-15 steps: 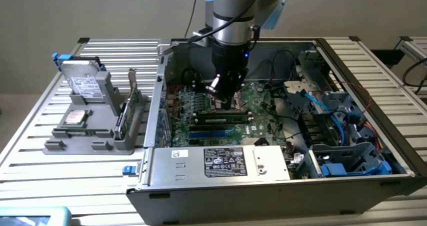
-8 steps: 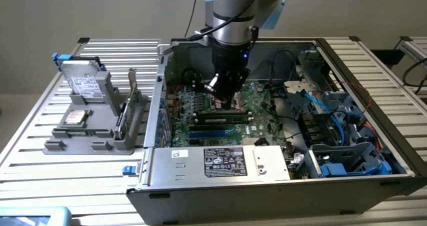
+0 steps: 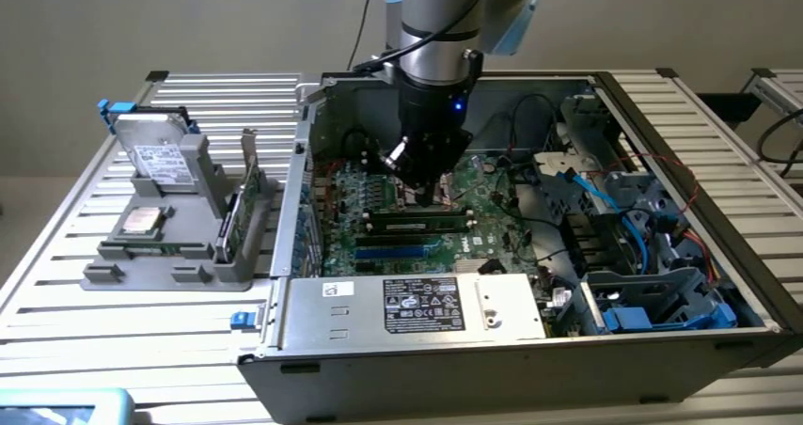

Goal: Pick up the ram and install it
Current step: 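Press down the ram until it locks into place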

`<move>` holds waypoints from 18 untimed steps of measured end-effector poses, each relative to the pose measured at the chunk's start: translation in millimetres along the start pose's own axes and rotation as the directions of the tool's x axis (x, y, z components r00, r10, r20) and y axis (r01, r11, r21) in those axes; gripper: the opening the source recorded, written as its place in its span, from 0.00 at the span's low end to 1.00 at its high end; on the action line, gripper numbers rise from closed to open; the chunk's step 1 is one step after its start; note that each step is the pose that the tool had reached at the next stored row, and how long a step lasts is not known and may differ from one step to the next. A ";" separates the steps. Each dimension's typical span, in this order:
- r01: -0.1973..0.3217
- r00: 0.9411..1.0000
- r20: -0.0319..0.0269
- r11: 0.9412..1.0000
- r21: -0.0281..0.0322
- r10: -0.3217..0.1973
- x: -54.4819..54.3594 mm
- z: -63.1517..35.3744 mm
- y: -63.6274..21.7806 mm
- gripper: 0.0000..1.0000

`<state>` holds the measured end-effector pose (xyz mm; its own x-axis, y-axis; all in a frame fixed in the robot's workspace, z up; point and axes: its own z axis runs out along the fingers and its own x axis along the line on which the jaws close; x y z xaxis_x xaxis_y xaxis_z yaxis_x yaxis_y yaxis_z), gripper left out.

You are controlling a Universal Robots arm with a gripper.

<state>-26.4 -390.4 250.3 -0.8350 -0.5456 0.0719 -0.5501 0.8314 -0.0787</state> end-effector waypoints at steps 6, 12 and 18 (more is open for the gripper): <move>-0.085 0.996 -0.006 0.996 -0.005 0.085 0.0 0.0 0.0 0.11; -0.157 0.988 -0.006 0.988 -0.007 0.157 0.0 0.0 0.0 0.11; -0.226 0.974 -0.003 0.974 -0.007 0.226 0.0 0.0 0.0 0.11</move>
<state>-26.4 -390.4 250.2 -0.9375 -0.3434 0.0557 -0.3472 0.9339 -0.0859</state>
